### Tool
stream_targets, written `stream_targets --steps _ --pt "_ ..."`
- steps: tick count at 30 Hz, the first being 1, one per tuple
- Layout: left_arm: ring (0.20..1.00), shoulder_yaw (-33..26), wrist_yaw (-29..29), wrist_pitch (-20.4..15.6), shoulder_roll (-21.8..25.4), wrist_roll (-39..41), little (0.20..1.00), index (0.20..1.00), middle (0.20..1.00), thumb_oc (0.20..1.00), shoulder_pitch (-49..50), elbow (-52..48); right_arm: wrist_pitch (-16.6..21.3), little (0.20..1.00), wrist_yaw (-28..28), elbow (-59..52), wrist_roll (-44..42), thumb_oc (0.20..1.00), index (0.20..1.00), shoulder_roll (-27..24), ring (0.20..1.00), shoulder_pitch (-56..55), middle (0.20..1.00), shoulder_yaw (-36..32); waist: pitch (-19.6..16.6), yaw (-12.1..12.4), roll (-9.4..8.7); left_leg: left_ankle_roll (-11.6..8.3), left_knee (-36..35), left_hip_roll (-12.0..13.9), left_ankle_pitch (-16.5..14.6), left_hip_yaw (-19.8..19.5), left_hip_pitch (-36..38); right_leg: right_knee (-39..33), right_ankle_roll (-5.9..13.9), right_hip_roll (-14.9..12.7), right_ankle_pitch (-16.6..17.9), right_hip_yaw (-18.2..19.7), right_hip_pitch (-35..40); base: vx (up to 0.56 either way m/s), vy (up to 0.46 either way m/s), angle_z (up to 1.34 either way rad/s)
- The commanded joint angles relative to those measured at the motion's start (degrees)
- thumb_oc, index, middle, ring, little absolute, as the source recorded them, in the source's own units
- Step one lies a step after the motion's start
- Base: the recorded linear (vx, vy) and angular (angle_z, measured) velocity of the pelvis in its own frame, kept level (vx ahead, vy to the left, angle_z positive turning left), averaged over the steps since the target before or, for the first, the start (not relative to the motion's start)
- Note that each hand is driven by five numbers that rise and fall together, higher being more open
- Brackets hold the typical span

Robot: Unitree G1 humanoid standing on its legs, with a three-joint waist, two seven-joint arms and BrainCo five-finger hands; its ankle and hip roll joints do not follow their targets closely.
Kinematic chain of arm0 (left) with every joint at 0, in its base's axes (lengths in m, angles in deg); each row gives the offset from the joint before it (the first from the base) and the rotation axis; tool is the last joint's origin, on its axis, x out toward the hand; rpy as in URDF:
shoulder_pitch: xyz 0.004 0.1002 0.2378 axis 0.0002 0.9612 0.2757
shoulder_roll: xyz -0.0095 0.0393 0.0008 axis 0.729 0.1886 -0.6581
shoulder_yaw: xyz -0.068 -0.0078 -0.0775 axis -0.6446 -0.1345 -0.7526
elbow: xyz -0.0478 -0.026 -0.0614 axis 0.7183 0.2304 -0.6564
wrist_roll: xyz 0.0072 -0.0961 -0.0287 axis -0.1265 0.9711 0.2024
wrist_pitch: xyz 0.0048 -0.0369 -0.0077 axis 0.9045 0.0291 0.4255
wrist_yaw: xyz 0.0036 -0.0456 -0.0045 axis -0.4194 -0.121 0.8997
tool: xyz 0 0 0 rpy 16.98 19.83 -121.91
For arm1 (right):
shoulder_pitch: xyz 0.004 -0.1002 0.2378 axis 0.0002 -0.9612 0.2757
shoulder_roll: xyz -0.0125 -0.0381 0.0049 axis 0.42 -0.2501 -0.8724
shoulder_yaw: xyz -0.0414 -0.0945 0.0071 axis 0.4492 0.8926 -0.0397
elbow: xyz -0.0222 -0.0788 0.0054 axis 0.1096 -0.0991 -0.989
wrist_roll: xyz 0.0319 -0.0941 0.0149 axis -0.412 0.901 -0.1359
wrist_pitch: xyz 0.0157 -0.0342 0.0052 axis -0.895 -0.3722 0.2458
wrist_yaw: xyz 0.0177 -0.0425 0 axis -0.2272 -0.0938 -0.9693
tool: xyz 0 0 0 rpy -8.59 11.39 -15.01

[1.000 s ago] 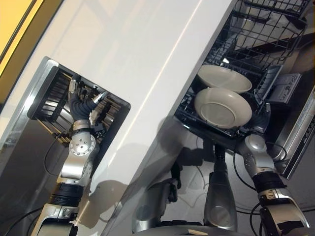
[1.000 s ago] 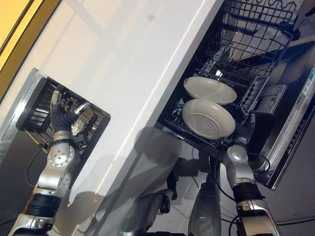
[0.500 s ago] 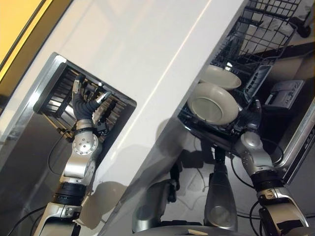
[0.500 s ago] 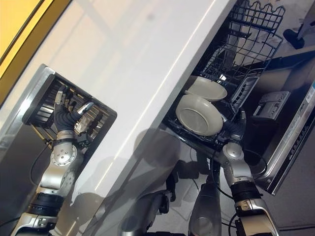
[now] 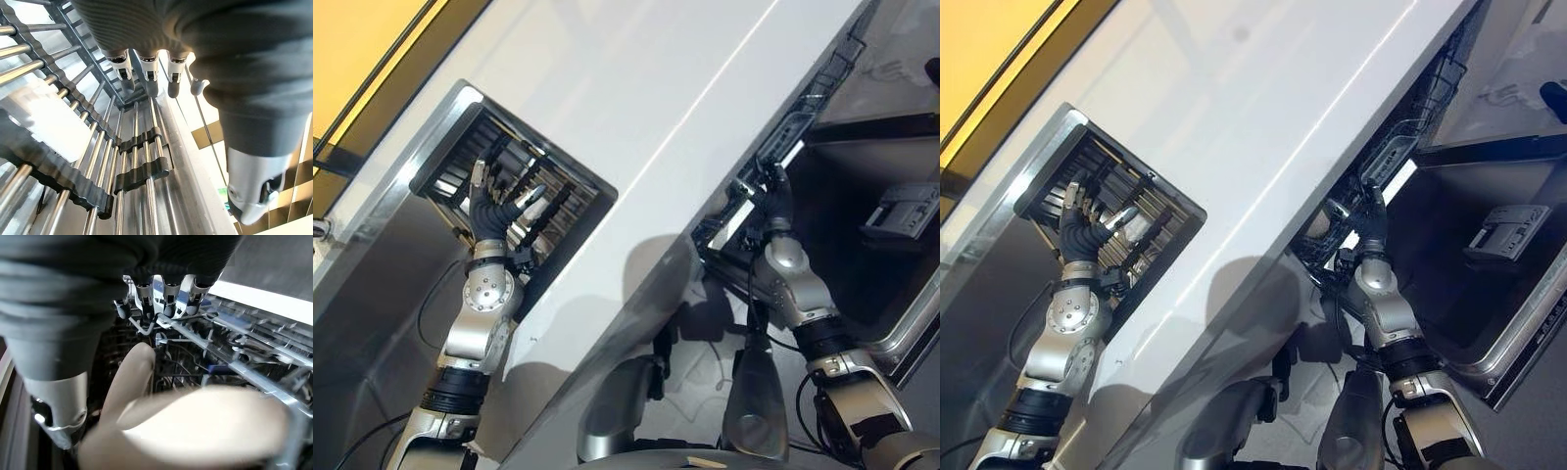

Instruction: Pick up plates and place into dishwasher.

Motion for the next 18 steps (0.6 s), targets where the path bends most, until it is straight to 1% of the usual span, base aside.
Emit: stream_targets --steps 1,6,10,18 --pt "1.0 1.02 -0.15 -1.83 -0.37 -0.17 1.0 1.0 1.0 1.0 3.76 -4.33 3.28 1.0 -1.22 -7.24 1.68 1.0 1.0 0.9 1.0 6.27 1.0 0.6 0.72 2.28 3.07 2.41 1.48 -3.31 5.49 -0.34 -4.72 12.15 -2.48 -0.87 -9.66 -1.31 2.13 -0.02 -0.021 0.06" --pt "1.0 0.95 -0.1 -2.21 0.18 0.1 1.0 1.0 1.0 1.0 3.33 -4.53 3.74 1.0 -0.59 -6.11 1.38 1.0 1.0 0.85 1.0 8.26 1.0 1.32 1.74 2.35 3.58 2.4 1.39 -3.42 5.84 0.22 -5.56 11.69 -2.26 -1.18 -8.78 -0.94 1.15 -0.03 -0.008 0.0" --pt "1.0 1.28 -0.03 -2.4 0.57 0.46 1.0 1.0 1.0 1.0 2.73 -4.55 4.06 1.0 0.38 -5.72 1.18 1.0 1.0 0.71 1.0 8.76 1.0 1.66 2.36 1.92 3.88 2.43 1.2 -3.32 6.0 0.55 -5.8 12.02 -2.23 -0.95 -8.56 -0.45 0.32 -0.05 -0.003 -0.01" --pt "1.0 1.63 0.02 -2.53 1.06 0.87 1.0 1.0 1.0 1.0 1.93 -4.65 4.64 1.0 2.77 -6.58 1.66 1.0 1.0 0.14 1.0 7.07 1.0 0.73 2.36 0.64 3.52 2.37 0.61 -2.8 5.84 1.78 -5.25 11.52 -2.13 -0.69 -8.12 0.42 0.28 -0.04 -0.012 -0.02"
